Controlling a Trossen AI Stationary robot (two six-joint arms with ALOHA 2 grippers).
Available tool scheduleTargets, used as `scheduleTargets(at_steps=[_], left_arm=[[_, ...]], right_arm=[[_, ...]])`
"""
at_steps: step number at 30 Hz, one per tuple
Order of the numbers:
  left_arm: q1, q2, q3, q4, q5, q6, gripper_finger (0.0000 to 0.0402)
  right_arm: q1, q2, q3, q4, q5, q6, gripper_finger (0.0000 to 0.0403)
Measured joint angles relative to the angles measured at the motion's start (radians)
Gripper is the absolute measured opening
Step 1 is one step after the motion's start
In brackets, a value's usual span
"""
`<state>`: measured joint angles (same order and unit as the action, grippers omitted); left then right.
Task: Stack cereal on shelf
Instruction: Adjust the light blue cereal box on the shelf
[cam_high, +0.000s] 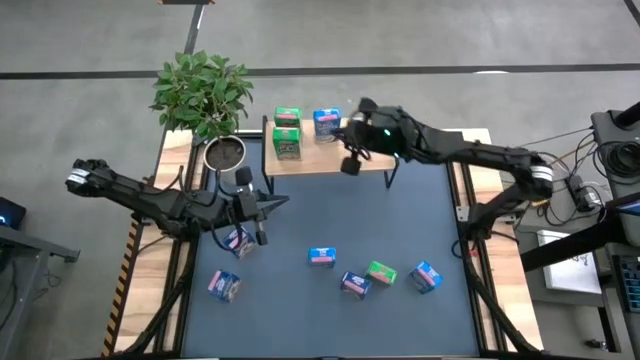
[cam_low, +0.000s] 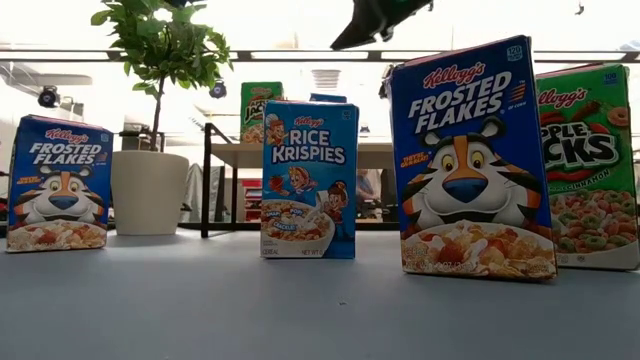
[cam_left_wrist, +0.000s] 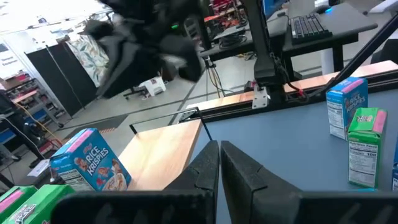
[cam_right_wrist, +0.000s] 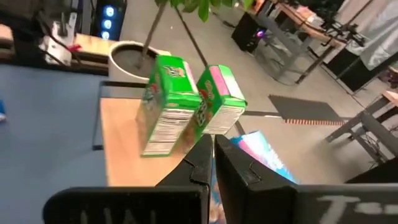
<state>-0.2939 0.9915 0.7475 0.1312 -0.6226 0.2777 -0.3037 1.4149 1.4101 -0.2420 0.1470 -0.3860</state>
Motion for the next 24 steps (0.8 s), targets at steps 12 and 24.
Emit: scheduleTargets(at_steps=[12,24], left_arm=[[0.000,0.002,0.002,0.000,0.000,0.027,0.0000],[0.000,0.003,0.002,0.000,0.001,0.027,0.0000]], right_arm=[[-0.149,0.240,0.227,-0.032,-0.065,-0.061,0.0009],[-0.176,0.295,0.239,-0.029,-0.035,-0.048,0.0009]])
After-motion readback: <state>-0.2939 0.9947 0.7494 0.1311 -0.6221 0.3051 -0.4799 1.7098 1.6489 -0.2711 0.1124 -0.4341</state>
